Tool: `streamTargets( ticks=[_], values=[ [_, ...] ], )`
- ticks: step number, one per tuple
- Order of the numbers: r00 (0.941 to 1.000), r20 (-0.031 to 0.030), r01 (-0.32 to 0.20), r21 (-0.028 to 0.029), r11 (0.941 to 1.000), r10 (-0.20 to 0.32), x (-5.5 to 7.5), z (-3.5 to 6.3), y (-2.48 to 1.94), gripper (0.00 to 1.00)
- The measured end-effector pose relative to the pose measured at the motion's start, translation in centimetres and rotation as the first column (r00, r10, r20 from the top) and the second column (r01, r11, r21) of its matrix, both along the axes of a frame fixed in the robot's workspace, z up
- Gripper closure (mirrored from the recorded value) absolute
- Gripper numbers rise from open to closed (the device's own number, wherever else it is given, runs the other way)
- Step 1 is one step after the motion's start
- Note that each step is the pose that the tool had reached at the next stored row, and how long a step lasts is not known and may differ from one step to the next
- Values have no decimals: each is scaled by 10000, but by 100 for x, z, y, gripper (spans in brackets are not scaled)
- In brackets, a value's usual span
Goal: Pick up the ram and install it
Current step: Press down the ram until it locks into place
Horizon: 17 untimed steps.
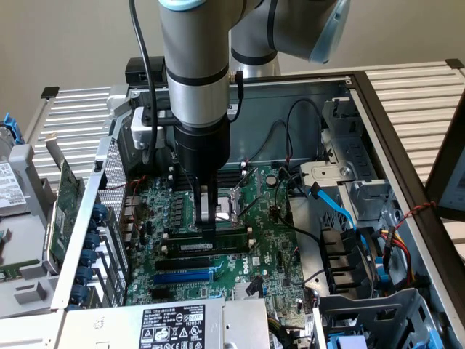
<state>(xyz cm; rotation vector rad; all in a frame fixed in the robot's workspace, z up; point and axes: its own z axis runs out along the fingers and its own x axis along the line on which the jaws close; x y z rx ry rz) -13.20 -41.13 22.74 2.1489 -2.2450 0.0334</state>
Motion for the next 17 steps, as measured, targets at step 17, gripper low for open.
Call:
streamTargets(
  ticks=[17],
  values=[
    [10000, 0, 1, 91, 10000, -1, -3, 70, -4, 89]
  ],
)
